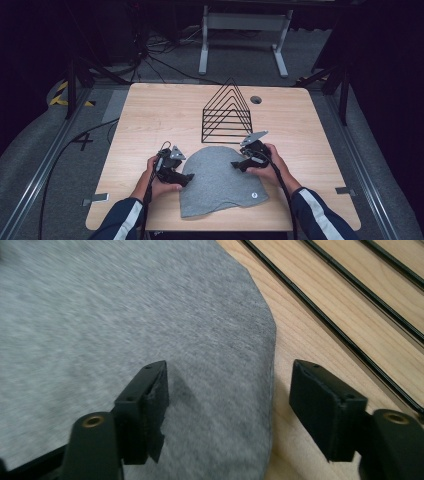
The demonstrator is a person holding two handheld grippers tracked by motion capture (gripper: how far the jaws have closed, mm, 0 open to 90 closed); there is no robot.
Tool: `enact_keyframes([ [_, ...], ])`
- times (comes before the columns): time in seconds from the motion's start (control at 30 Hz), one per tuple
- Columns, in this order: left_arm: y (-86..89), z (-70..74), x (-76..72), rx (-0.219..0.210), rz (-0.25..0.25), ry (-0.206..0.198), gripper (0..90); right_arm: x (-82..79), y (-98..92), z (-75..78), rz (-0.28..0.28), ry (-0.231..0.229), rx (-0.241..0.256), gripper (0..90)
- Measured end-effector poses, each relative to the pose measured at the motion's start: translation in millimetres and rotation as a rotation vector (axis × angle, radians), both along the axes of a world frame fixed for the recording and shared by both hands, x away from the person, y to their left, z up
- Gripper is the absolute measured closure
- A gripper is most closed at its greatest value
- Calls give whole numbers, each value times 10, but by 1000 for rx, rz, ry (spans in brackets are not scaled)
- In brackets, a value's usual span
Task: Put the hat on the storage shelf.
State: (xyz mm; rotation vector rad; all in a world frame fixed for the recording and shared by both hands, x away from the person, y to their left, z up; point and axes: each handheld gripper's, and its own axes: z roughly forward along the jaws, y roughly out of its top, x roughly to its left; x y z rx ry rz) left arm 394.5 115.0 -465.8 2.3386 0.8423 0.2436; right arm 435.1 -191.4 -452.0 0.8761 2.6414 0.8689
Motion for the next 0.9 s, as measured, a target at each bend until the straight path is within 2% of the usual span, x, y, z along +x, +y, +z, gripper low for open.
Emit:
enact_keyframes([
  [0.13, -31, 5, 42, 8, -8, -9, 184, 17, 21, -32, -7, -11, 27, 301],
  [0.27, -34, 24, 79, 7, -7, -8, 250, -3, 32, 5, 5, 6, 9, 449],
  [0.3, -30, 41, 92, 10, -15, 11, 272, -15, 31, 16, 7, 15, 7, 471],
  [0.33, -44, 32, 89, -3, 5, -5, 313, -25, 33, 24, 5, 19, -2, 491],
  [0.43, -43, 54, 112, 4, -13, 6, 422, -67, 26, 30, -6, 26, 4, 578],
  [0.47, -59, 45, 114, -10, -2, -3, 468, -80, 23, 31, 0, 28, 11, 620],
  [0.5, -60, 62, 127, -1, -18, 2, 468, -80, 23, 31, 0, 28, 11, 620],
  [0.57, -85, 60, 133, -13, -20, 1, 553, -97, 11, 26, 5, 33, 29, 699],
  [0.63, -97, 63, 141, -27, -26, 18, 617, -100, -2, 21, 12, 47, 48, 773],
  [0.7, -103, 55, 152, -41, -34, 14, 699, -99, -19, 13, 14, 62, 67, 814],
  [0.8, -95, 37, 161, -79, -52, 32, 807, -103, -42, 16, 29, 62, 70, 836],
  [0.9, -98, 54, 146, -71, -63, 39, 837, -124, -59, 38, 42, 50, 64, 839],
])
